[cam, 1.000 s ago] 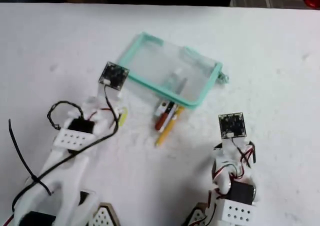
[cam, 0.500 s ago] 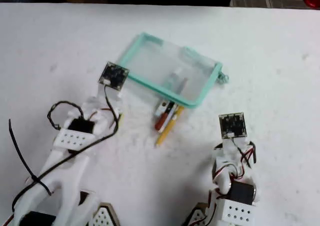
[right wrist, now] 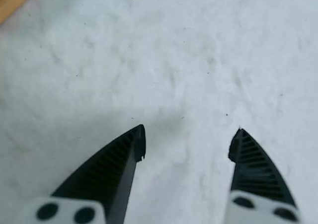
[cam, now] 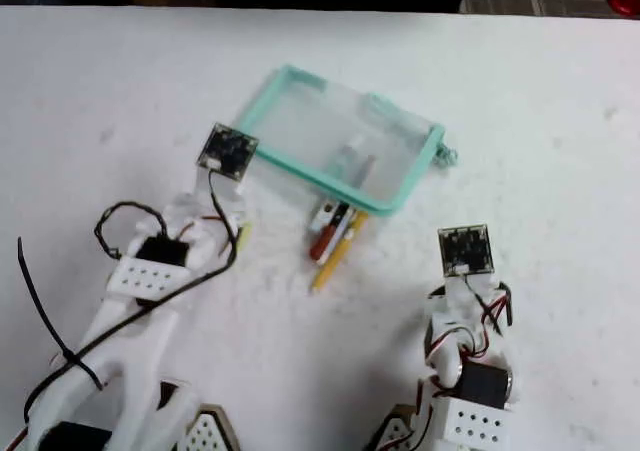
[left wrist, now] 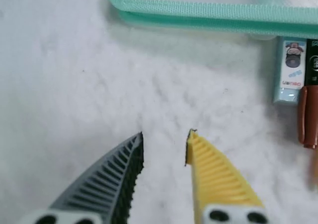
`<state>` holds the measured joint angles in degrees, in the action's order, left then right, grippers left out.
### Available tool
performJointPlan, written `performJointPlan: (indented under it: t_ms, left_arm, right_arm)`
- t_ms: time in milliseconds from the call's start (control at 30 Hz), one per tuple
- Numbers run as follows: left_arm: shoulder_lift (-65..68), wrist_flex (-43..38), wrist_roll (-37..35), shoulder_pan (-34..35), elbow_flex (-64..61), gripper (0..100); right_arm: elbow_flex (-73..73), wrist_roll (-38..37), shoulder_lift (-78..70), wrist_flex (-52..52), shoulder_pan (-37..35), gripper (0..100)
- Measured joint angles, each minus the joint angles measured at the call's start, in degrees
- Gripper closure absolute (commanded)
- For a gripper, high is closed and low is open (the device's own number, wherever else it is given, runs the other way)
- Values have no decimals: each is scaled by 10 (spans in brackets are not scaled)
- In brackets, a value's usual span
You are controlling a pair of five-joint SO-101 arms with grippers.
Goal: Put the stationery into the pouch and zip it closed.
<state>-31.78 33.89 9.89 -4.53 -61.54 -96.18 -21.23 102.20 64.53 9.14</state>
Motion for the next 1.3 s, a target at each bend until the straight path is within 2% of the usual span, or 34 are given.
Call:
performJointPlan:
  t_ms: [233, 400, 600, 767, 833, 933, 1000, 1167, 1300]
  left_arm:
    - [0, 0, -40, 17, 0, 797]
    - [0, 12, -72, 25, 6, 797]
    - [0, 40, -96, 25, 20, 797]
    - [0, 40, -96, 25, 20, 797]
    - [0, 40, -96, 25, 20, 797]
    - [0, 40, -96, 25, 20, 797]
    - [0, 40, -96, 25, 20, 797]
    - [0, 40, -96, 25, 20, 797]
    - [0, 40, -83, 25, 20, 797]
  right_arm:
    - [8, 0, 0, -1, 62, 731]
    - [8, 0, 0, -18, 72, 732]
    - [8, -98, 0, -65, 73, 733]
    - [5, -98, 0, -105, 73, 734]
    - [-2, -98, 0, -125, 73, 762]
    - [-1, -98, 0, -136, 72, 872]
    - [12, -101, 0, -127, 58, 911]
    - [96, -120, 0, -32, 17, 814]
    - [172, -124, 0, 18, 14, 814]
